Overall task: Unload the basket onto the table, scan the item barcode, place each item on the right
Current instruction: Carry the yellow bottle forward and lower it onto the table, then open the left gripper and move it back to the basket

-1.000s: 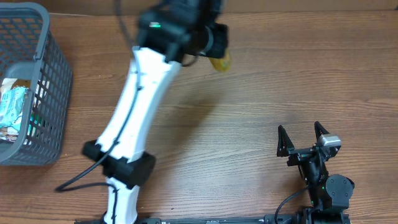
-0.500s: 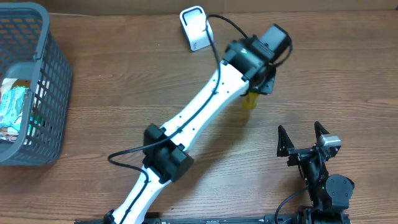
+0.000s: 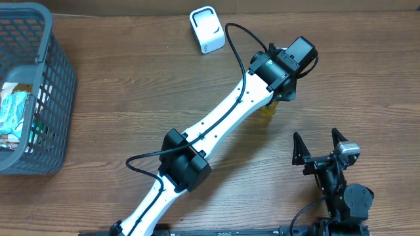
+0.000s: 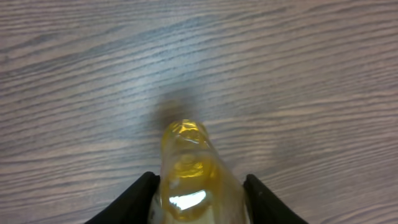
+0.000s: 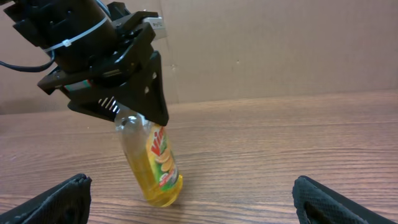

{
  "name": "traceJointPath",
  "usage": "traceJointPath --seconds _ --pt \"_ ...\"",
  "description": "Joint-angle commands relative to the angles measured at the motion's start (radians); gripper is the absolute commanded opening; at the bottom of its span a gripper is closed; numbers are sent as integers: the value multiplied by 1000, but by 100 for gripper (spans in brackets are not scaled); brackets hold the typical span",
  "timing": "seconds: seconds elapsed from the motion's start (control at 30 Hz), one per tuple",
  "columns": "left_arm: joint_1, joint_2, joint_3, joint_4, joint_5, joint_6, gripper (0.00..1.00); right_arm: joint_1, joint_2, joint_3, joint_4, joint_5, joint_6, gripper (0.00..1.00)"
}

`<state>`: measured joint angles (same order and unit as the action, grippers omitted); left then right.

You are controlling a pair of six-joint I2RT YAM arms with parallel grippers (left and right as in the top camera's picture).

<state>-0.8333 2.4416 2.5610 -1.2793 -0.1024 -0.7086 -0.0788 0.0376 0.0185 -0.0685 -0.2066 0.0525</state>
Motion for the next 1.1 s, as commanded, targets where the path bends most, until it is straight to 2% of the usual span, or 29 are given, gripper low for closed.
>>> traceJointPath --seconds 0.0,0.23,0.3,0.47,0.57,0.77,0.9,1.07 --pt "0 37 5 25 -20 -29 44 1 2 -11 6 -5 -1 100" --pt "-1 57 -4 27 -19 -32 45 1 2 -11 6 -5 -1 100" --pt "-1 57 -4 27 -15 -32 49 1 2 -11 6 -5 -1 100" --pt "-1 57 -4 22 -5 -31 80 1 2 -11 6 -5 -1 100" --pt "-1 57 -4 16 8 -21 95 1 2 -11 6 -5 -1 100" --pt "12 40 22 62 23 119 100 1 2 -11 6 -5 -1 100" --pt "51 -3 127 79 19 207 100 1 2 -11 6 -5 -1 100" --pt "145 -77 314 62 -16 241 100 1 2 -11 6 -5 -1 100"
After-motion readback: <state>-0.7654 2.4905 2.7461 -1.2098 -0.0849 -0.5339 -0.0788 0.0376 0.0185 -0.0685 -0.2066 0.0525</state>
